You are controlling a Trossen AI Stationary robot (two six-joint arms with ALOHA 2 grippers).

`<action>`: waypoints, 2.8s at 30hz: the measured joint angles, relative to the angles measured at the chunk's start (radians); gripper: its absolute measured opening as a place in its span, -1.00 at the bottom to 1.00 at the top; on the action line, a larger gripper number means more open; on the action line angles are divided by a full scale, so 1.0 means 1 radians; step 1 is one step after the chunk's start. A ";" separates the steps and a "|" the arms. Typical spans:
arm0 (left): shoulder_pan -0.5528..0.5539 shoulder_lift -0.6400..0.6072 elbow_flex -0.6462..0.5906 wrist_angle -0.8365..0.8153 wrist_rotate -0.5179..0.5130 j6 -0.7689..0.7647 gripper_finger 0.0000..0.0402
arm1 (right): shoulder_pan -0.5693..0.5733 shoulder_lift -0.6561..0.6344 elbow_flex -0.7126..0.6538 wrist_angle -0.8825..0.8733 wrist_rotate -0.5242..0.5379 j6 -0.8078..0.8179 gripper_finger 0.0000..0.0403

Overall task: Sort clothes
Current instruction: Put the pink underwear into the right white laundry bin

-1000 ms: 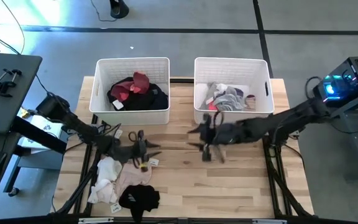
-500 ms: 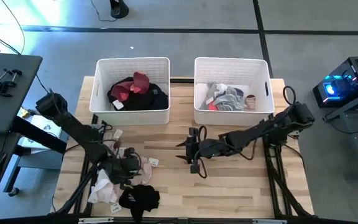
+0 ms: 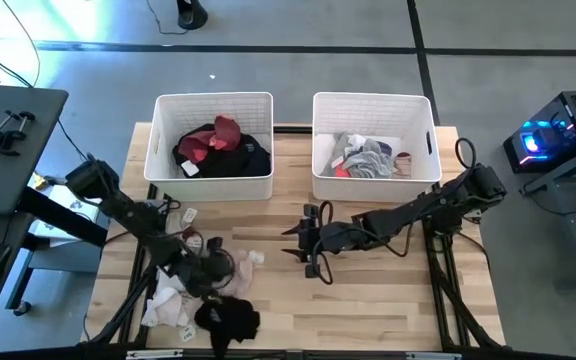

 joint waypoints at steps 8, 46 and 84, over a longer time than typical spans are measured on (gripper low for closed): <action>0.064 -0.073 0.139 -0.003 -0.345 0.440 -0.99 | 0.000 0.000 0.000 0.008 0.000 -0.002 -0.10; 0.096 -0.148 0.228 0.109 -0.924 0.655 -0.28 | -0.081 0.092 0.000 0.203 0.109 0.069 -0.98; 0.183 -0.151 0.229 -0.110 -0.783 0.314 -0.20 | -0.993 -0.505 -0.197 -0.543 -0.215 0.139 -0.96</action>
